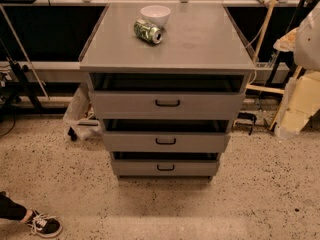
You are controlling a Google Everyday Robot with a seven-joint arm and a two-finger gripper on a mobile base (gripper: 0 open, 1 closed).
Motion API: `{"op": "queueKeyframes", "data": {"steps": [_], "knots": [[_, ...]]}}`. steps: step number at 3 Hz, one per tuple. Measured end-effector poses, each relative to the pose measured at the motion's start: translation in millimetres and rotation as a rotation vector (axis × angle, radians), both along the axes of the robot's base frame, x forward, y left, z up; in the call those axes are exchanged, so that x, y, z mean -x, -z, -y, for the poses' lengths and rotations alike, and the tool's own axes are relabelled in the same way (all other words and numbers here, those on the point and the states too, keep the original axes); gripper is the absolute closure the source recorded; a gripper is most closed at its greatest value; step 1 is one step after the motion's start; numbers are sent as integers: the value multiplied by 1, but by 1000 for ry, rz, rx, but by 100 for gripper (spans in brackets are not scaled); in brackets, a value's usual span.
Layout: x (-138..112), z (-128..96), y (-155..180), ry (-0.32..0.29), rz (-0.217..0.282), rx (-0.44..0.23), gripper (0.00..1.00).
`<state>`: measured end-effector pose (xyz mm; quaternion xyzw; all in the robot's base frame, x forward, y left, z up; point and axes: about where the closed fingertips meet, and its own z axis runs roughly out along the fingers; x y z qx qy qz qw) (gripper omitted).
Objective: Open middle drawer
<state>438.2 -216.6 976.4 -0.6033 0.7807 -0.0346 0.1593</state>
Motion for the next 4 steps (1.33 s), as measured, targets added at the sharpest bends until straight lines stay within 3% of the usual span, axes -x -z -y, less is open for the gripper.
{"op": "queueKeyframes", "data": {"steps": [1, 2, 3, 4], "knots": [[-6, -1, 4, -3, 11, -2, 0], [-41, -10, 49, -6, -6, -43, 0], [-89, -16, 117, 14, -15, -101, 0], [-120, -11, 184, 46, -48, -138, 0]]}}
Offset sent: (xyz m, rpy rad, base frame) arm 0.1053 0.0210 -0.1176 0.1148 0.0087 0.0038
